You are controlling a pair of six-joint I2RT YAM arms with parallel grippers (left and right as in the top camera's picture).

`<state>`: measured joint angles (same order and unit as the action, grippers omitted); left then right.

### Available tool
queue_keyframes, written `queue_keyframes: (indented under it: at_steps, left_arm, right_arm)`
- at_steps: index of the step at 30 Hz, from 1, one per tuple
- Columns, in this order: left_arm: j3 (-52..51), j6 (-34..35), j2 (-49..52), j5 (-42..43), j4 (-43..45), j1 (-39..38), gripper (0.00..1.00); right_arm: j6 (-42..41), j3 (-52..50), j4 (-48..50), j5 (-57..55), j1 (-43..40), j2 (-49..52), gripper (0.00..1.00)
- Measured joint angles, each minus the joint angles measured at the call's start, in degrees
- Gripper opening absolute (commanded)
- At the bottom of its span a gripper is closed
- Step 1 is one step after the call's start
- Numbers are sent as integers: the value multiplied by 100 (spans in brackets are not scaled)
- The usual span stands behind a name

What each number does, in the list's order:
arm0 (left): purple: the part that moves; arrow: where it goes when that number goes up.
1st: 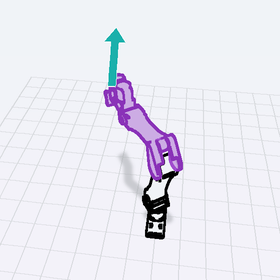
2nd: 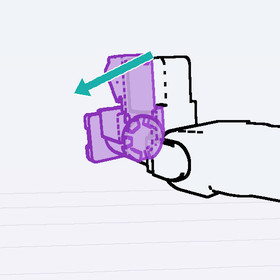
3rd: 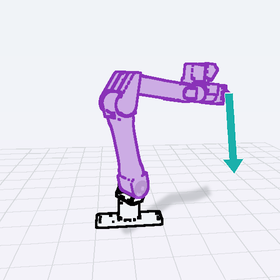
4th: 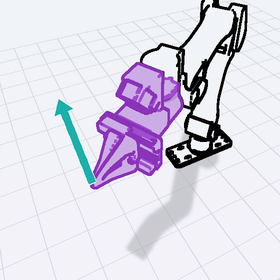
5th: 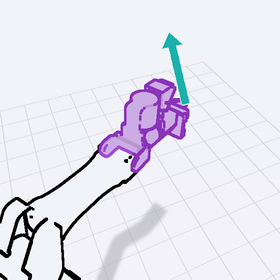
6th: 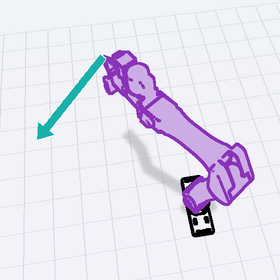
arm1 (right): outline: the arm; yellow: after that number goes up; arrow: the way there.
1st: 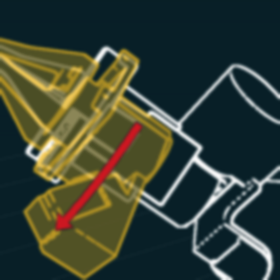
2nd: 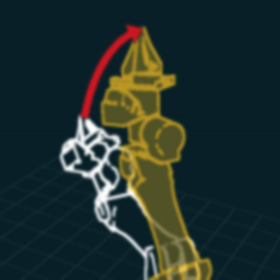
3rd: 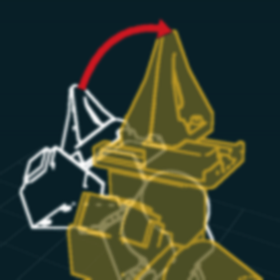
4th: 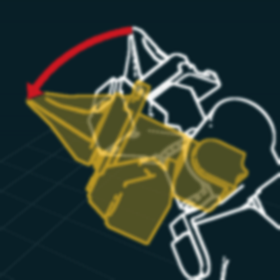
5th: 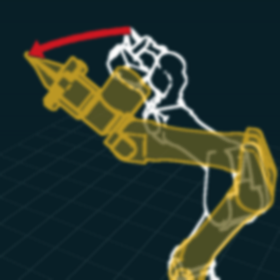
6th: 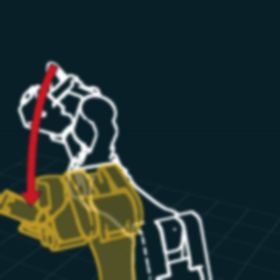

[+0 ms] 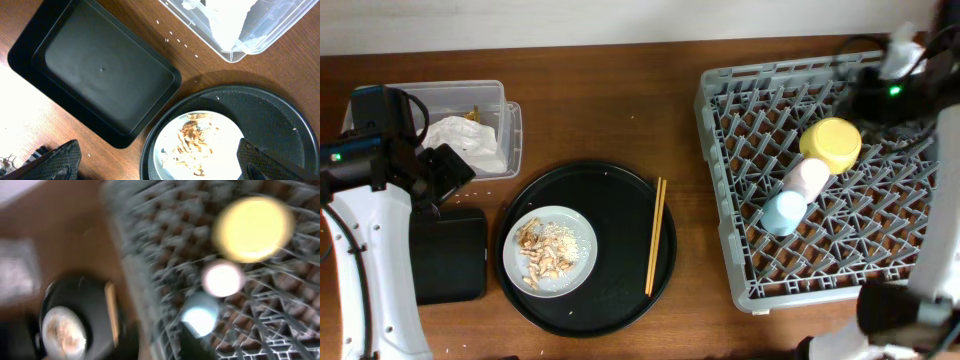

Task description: Sort waste into correct bins and load items into the dishwasher rack

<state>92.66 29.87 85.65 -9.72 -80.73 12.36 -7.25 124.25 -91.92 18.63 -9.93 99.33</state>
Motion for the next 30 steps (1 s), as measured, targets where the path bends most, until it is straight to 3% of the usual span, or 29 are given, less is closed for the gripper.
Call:
queue_keyframes:
  at_steps: [5, 11, 13, 15, 20, 25, 30]
  left_arm:
    - [0, 0, 0, 2, 0, 0, 99]
    - [0, 0, 0, 4, -2, 0, 99]
    - [0, 0, 0, 2, -2, 0, 99]
    - [0, 0, 0, 2, 0, 0, 99]
    - [-2, 0, 0, 4, -2, 0, 99]
    - [-4, 0, 0, 0, 2, 0, 99]
    - [-4, 0, 0, 2, 7, 0, 99]
  right_arm:
    - [17, -197, -289, -83, 1751, -101, 43]
    - [-793, -1554, 503, -929, 3368, 179, 43]
    - [-1104, -2072, 828, -1073, 3641, 214, 43]
    - [-1384, -2660, 1366, -1088, 3930, 225, 53]
    - [-1797, -4192, 3126, -673, 4542, 243, 54]
    - [-2295, -5318, 4308, -492, 4933, 271, 47]
    - [-2538, -5705, 4610, -566, 4946, 271, 37]
